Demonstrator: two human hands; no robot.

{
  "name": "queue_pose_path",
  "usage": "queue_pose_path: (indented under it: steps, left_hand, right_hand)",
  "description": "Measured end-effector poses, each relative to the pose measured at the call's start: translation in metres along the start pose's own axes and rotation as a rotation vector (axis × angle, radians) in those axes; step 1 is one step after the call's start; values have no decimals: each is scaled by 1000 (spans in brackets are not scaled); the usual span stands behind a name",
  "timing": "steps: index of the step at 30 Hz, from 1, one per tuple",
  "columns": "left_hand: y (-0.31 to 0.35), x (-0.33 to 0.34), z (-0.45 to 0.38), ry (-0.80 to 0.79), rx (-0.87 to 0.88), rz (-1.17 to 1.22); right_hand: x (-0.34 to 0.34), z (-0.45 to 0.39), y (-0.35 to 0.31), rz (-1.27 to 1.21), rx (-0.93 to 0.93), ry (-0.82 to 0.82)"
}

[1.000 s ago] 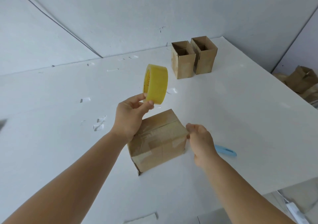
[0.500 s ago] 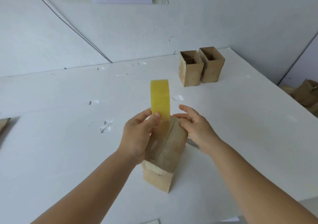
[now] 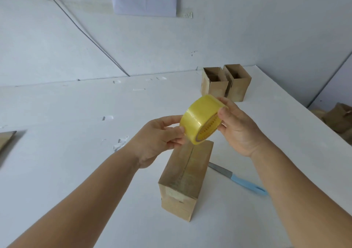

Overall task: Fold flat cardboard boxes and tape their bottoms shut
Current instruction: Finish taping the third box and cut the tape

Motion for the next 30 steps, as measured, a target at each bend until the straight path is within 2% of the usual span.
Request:
queue_pose_path:
  steps: [6,10,19,26,30]
  left_hand:
    - [14,-6,-12,8,-225,-318]
    - [20,-5,-20,13,-226,-401]
    - [15,2,-24,-18,-222,-210]
    - [8,4,-30,125,-176,38]
    - [5,6,-34,172,-120,-20]
  right_hand:
    - [-6,9,-7,38,-34,0]
    - [-7,15,-9,84,-56,28]
    - [-9,23,-15,158,-119,58]
    - [-11,25,-16,177,-121,86]
    - [-13,25,-18,191,-147,76]
Point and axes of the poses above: each hand's wrist, its own z-axis away from the middle knuckle, its own x-axis out of the palm, y = z × x, the point moved 1 cm from there along -z, towards the middle knuckle, and after that the axes turned 11 degrees about -x, right-handed, at the moved point
